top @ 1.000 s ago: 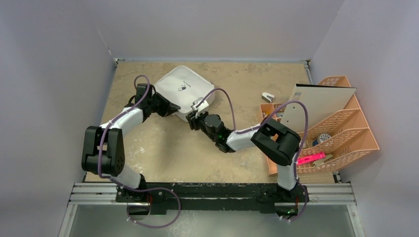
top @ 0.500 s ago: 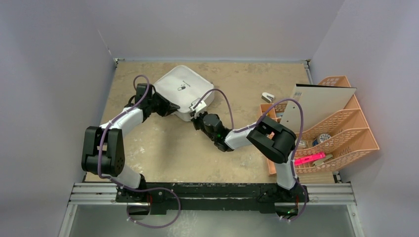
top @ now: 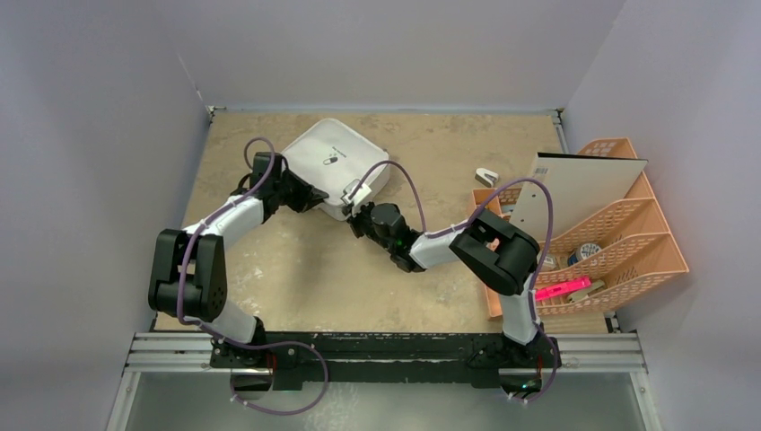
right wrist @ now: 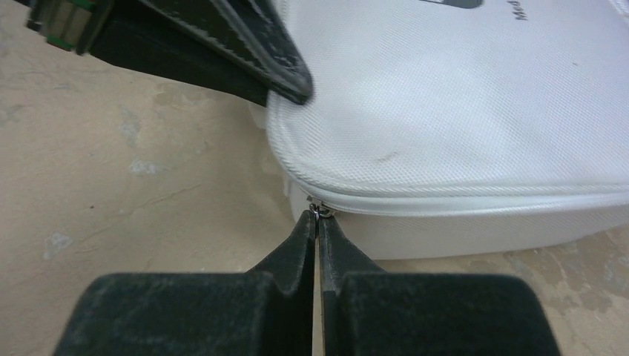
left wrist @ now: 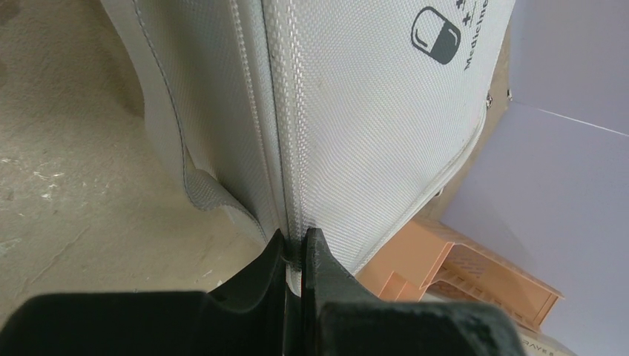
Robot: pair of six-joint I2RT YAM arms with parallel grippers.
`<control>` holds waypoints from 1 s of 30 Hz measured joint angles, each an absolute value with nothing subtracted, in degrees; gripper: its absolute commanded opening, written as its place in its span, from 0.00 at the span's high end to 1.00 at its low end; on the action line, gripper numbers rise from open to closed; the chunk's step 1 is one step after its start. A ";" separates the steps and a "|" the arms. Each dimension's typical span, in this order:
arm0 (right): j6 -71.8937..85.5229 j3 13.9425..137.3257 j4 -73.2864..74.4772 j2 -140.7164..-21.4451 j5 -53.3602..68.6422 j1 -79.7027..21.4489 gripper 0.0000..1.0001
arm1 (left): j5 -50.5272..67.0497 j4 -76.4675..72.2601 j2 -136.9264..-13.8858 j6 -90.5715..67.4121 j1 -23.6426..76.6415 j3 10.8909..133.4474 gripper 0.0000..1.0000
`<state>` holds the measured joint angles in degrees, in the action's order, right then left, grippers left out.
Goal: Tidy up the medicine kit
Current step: Zip the medicine box at the center of the board.
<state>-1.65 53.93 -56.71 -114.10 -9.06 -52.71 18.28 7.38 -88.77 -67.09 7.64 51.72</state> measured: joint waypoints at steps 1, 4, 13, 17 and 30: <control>-1.83 54.08 -56.49 -114.10 -8.01 -52.71 1.00 | 18.22 7.31 -88.77 -67.35 7.79 51.72 1.00; -2.46 55.05 -55.31 -114.10 -6.31 -52.99 1.00 | 18.13 7.03 -88.77 -68.16 8.36 51.75 1.00; -3.03 55.66 -53.80 -114.10 -6.07 -53.04 1.00 | 17.98 7.20 -88.77 -68.20 8.54 51.72 1.00; -1.87 55.53 -52.51 -113.67 -8.47 -52.47 1.00 | 17.67 8.38 -88.38 -66.22 8.86 51.96 1.00; 0.60 54.30 -46.87 -109.25 -8.47 -48.36 1.00 | 13.63 14.63 -87.68 -55.33 9.76 55.07 1.00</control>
<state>0.60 54.30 -46.87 -109.25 -8.47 -48.36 13.63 14.63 -87.68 -55.33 9.76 55.07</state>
